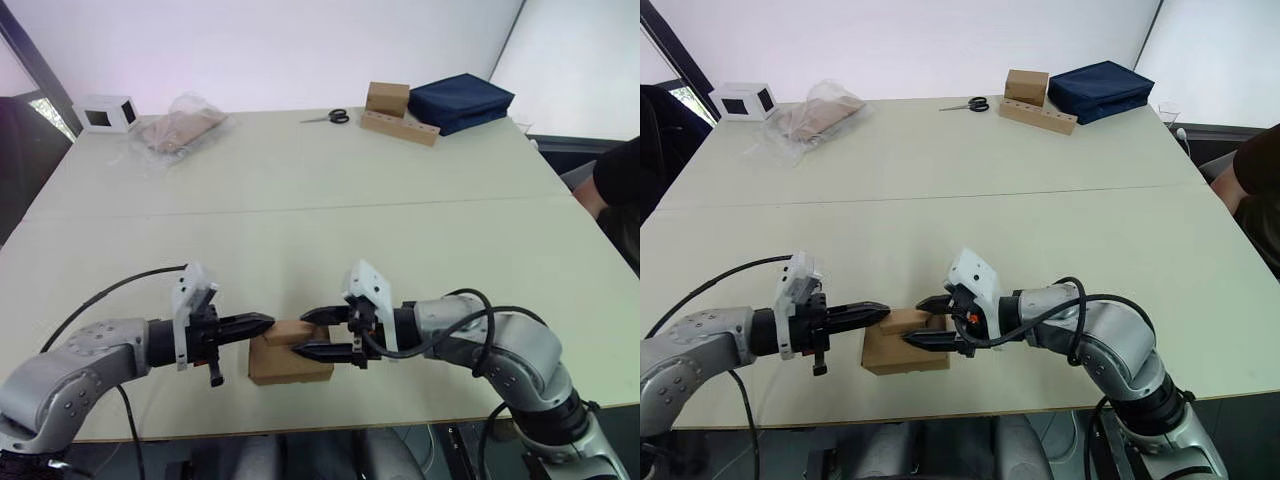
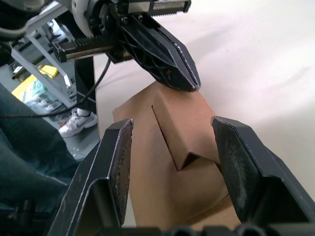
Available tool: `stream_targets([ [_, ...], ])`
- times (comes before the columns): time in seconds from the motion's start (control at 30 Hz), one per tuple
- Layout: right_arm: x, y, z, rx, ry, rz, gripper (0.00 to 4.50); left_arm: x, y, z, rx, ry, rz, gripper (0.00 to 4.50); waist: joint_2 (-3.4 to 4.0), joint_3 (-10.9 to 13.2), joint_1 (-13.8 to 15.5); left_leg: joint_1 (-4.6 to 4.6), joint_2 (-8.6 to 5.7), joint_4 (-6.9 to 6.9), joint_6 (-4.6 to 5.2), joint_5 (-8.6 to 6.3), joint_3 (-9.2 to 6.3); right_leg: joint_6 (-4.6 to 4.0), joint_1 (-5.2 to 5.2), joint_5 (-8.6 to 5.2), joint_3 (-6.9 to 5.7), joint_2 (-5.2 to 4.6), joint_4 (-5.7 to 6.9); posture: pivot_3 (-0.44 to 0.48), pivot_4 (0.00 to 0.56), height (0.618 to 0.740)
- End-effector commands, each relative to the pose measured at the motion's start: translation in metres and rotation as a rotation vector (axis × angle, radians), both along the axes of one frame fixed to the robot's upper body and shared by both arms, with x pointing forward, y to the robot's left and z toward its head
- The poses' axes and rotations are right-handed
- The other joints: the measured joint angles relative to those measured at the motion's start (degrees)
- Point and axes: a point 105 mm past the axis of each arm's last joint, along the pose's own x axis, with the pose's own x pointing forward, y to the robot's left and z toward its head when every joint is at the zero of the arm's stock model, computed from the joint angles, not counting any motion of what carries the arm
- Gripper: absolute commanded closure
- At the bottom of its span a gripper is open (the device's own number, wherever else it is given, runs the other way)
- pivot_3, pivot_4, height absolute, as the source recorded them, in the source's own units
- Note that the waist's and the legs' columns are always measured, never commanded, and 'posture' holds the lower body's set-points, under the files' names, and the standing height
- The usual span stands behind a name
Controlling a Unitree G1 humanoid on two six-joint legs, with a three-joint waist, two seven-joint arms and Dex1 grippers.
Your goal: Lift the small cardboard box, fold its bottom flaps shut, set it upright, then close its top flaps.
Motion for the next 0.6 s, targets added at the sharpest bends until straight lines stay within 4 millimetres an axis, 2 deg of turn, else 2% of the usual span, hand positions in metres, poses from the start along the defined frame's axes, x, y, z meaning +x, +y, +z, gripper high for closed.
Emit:
stream_targets([
  [0.03,-0.01,0.003,0.004,0.006,-0.007,0.054,1.86,-0.001,-0.002,-0.001,0.04,-0.036,-0.029,4.5,0.0,0.0,0.0,0.0,0.0,0.0,0.0,0.0,0.0,0.0,0.0,0.0,0.0,0.0,0.0,0.0,0.15,0.74],
  [0.4,-0.009,0.001,-0.013,-0.082,0.02,0.058,1.86,0.002,-0.008,-0.014,0.153,-0.094,-0.083,4.5,0.0,0.0,0.1,0.0,0.0,0.0,0.0,0.0,0.01,0.0,0.02,0.0,0.0,0.0,-0.02,0.0,0.15,0.74],
  [0.6,-0.009,0.0,-0.014,-0.086,0.024,0.059,1.86,-0.002,-0.01,-0.017,0.186,-0.102,-0.125,4.5,0.01,0.0,0.1,0.03,0.0,0.0,0.0,0.0,0.01,0.0,0.05,0.0,0.0,0.0,-0.02,0.0,0.15,0.74],
])
